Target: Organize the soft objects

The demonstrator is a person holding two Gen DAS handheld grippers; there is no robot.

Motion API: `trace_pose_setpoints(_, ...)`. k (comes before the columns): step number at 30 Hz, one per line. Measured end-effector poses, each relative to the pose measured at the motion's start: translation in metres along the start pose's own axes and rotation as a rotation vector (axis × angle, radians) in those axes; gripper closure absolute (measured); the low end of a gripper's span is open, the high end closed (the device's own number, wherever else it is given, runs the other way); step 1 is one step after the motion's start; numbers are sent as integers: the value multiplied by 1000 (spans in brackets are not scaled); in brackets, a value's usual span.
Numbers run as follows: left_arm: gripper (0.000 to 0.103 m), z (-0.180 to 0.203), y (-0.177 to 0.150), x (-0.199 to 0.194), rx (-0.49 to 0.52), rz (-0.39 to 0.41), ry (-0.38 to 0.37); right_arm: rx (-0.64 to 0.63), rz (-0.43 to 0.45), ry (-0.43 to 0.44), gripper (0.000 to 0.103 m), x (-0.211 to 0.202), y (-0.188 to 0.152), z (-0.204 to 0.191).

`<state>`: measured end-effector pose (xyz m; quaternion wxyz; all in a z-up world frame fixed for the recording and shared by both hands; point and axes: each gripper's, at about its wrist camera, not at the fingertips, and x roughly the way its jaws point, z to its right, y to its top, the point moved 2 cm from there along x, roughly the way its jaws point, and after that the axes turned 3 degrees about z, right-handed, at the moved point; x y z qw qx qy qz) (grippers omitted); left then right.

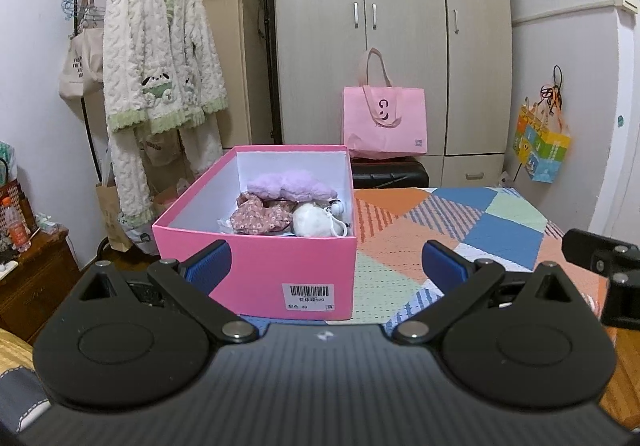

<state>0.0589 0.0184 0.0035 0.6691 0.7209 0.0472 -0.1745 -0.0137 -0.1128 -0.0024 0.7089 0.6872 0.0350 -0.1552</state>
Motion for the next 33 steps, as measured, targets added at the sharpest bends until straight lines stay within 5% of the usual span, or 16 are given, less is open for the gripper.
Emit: trace_pose_setpoints(33,0,0,-6,0,5,-66,-6,43,-94,7,0,14,-10,12)
